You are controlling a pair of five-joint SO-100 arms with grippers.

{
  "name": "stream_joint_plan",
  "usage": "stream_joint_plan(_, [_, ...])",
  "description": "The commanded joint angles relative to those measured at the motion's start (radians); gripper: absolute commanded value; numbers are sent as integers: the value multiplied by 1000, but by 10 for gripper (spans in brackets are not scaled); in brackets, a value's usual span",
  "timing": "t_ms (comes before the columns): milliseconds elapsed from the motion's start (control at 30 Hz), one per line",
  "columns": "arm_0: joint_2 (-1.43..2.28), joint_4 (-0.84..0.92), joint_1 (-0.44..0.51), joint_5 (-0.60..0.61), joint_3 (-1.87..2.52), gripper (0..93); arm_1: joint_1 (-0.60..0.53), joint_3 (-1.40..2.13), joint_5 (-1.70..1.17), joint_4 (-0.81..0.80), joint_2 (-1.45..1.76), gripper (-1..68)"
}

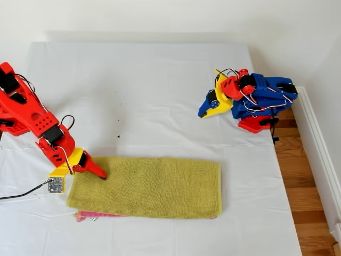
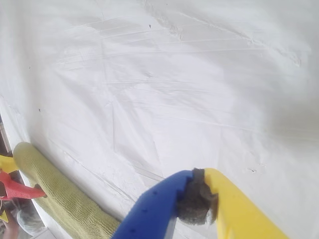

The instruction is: Fold the towel.

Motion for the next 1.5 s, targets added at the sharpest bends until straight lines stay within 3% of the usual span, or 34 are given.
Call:
stream_joint_plan(0, [-23, -6, -31, -12, -49, 508, 8, 3, -5, 3, 83, 1])
stream_joint_plan(333, [-34, 17, -72, -17, 17, 283, 8, 3, -5, 3, 83, 1])
stream_joint_plan(433, [-12, 55, -98, -31, 48, 109, 8, 3, -5, 3, 83, 1])
stream_joint_plan(667, [43, 107, -117, -51, 140, 22, 8, 3, -5, 3, 83, 1])
stream_joint_plan(800, [72, 213, -130, -52, 130, 17, 8, 3, -6, 3, 83, 1])
stream_joint_plan(967, [110, 494, -149, -80, 40, 16, 8, 3, -6, 3, 83, 1])
stream_joint_plan(1133, [334, 557, -167, -58, 155, 16, 8, 3, -6, 3, 83, 1])
stream_joint_plan(1467, [684, 796, -57, -126, 181, 16, 8, 3, -6, 3, 83, 1])
